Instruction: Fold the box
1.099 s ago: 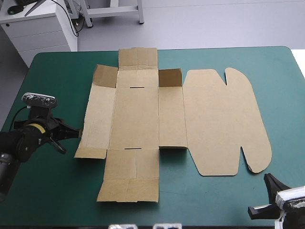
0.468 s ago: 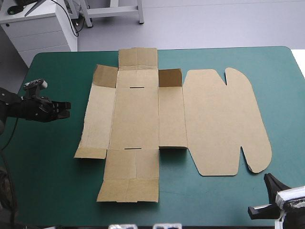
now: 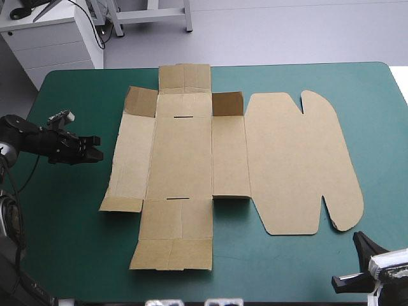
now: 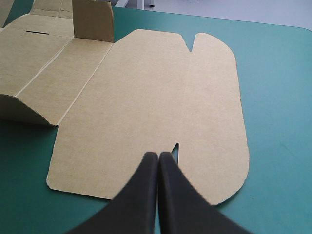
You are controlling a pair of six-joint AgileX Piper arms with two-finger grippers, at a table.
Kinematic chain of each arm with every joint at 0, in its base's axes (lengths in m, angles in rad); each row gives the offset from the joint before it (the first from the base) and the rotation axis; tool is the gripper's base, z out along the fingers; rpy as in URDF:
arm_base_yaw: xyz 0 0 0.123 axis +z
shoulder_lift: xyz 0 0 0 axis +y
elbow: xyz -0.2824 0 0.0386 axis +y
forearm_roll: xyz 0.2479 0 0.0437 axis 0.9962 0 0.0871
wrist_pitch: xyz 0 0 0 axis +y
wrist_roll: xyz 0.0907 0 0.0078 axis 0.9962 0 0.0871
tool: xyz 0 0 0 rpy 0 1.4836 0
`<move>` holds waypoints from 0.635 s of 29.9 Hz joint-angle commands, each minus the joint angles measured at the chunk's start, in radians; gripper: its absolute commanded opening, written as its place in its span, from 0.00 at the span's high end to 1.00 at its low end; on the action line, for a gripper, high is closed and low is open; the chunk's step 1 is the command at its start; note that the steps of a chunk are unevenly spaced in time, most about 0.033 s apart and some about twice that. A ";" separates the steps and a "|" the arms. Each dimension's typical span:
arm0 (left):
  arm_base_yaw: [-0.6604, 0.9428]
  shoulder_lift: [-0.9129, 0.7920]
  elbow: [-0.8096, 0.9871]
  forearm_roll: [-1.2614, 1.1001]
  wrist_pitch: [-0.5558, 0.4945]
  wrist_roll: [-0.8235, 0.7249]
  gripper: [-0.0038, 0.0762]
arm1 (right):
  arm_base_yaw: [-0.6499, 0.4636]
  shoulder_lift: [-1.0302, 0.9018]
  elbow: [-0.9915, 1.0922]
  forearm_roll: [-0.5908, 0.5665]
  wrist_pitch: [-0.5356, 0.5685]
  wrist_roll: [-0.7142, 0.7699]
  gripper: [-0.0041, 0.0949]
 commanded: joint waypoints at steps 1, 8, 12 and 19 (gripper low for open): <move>0.000 -0.036 -0.030 -0.079 -0.030 0.004 0.49 | -0.010 -0.018 -0.023 0.001 -0.073 -0.001 0.97; -0.039 -0.012 -0.022 -0.066 -0.022 0.004 0.24 | -0.010 -0.018 -0.023 0.001 -0.073 -0.001 0.97; -0.098 0.000 0.002 -0.046 -0.020 0.004 0.25 | -0.010 -0.018 -0.023 0.001 -0.073 -0.001 0.97; -0.187 0.053 0.002 -0.016 0.032 -0.006 0.25 | -0.010 -0.018 -0.023 0.001 -0.073 -0.001 0.97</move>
